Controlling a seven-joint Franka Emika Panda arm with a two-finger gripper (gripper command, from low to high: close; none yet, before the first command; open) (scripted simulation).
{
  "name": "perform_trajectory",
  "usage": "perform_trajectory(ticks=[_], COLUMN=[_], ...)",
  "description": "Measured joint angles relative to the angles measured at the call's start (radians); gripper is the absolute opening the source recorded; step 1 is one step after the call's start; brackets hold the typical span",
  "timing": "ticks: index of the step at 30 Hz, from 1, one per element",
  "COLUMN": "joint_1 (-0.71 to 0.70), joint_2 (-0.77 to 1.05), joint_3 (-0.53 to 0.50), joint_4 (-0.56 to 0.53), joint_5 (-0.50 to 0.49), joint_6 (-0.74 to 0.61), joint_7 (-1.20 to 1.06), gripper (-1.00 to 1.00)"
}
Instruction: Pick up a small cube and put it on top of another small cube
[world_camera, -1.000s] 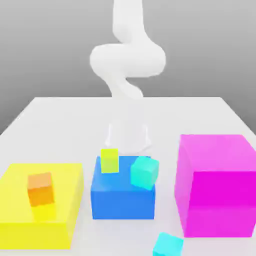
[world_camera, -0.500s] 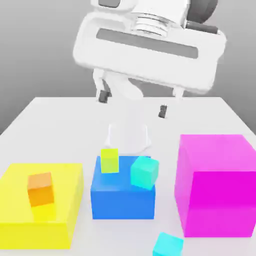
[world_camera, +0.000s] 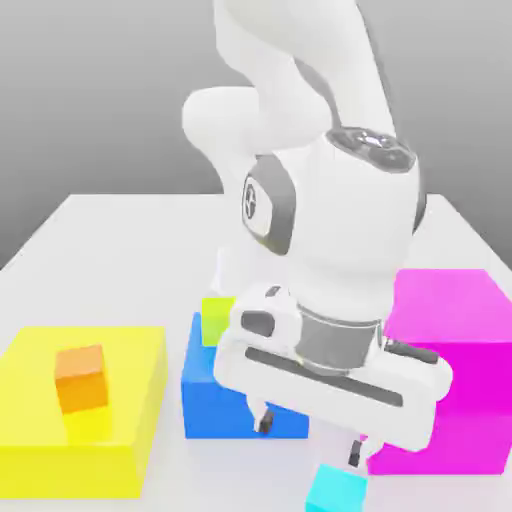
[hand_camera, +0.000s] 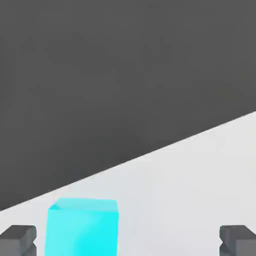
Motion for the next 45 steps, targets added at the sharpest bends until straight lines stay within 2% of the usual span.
perform_trajectory(ticks=[2,6,7,14,20,26,31,36,45], joint_1=[-0.001,0.05,0.055,0.054,-0.015,-0.02,-0.028,-0.024,0.071], joint_2=[0.046,0.177,0.192,0.192,0.068,-0.044,-0.185,-0.353,-0.683], joint_3=[0.012,-0.051,-0.055,-0.055,0.005,-0.016,-0.012,-0.014,-0.093], joint_4=[-0.002,0.023,0.027,0.027,0.008,-0.057,-0.134,-0.218,-0.376], joint_5=[0.03,-0.03,-0.027,-0.029,0.053,-0.01,-0.002,0.083,0.338], joint_6=[0.037,0.136,0.154,0.156,0.029,-0.086,-0.169,-0.231,-0.323], joint_7=[0.006,0.06,0.07,0.07,-0.037,-0.075,-0.133,-0.243,-0.504], gripper=[0.0,0.0,-1.0,-1.0,-1.0,-1.0,-1.0,-1.0,-1.0])
